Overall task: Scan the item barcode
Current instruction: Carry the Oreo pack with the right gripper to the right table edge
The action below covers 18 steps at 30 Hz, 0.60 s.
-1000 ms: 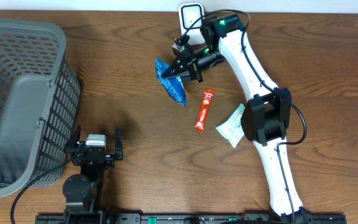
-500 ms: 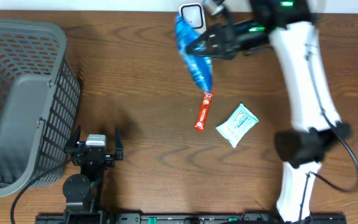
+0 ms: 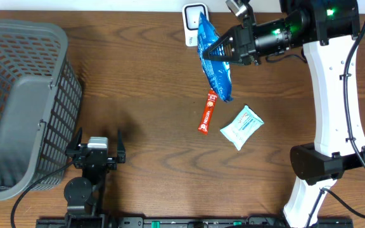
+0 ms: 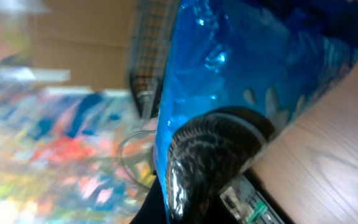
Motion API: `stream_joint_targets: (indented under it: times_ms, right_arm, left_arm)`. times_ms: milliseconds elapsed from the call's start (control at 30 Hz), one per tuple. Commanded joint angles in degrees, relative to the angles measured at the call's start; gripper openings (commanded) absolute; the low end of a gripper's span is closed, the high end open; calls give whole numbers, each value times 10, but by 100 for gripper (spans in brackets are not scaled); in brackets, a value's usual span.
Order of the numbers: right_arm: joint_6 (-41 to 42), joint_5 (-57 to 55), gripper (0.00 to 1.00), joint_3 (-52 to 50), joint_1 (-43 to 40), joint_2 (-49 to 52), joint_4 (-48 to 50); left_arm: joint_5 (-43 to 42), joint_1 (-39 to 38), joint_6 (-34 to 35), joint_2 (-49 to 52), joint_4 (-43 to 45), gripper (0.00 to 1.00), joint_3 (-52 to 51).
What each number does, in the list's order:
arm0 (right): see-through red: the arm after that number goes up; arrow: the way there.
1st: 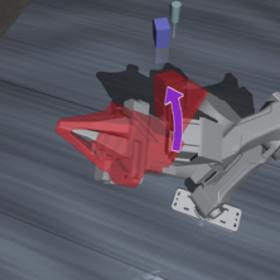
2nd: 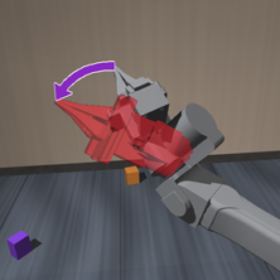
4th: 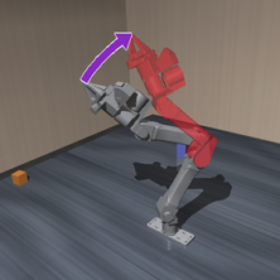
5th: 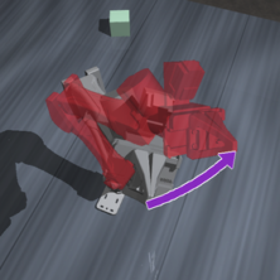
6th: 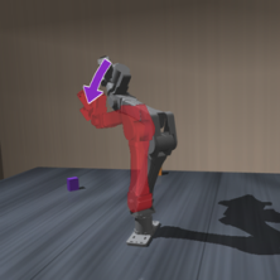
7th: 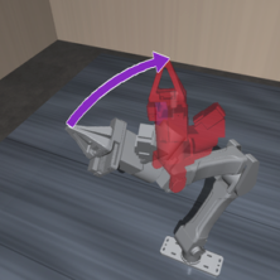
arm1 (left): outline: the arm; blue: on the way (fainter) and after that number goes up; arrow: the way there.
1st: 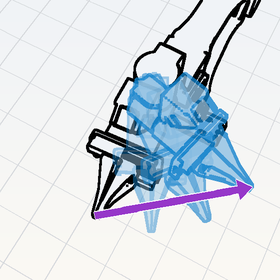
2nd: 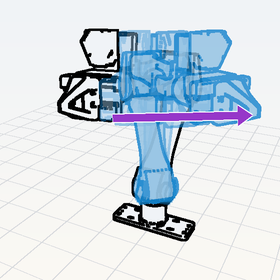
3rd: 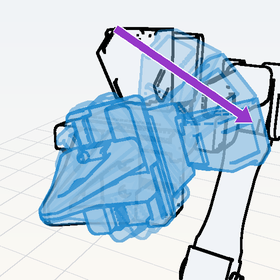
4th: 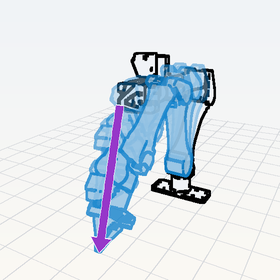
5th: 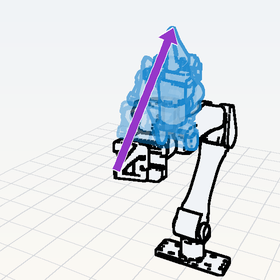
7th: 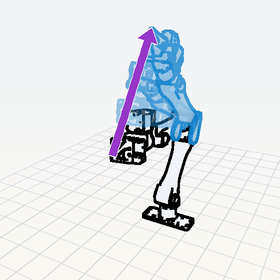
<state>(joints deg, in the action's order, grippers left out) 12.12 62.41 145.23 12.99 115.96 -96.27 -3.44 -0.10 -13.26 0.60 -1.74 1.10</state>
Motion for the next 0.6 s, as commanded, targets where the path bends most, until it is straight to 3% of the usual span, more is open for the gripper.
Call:
stream_joint_targets:
  times_ms: [0,133,567]
  right_arm:
    - [92,-232,1,2,6,-15,32]
    - [181,-449,1,2,22,5,87]
    - [322,-450,1,2,62,160,414]
  left_arm:
    - [1,2,7,-3,-21,98,-9]
    - [1,2,7,-3,-21,98,-9]
    - [1,2,7,-3,-21,98,-9]
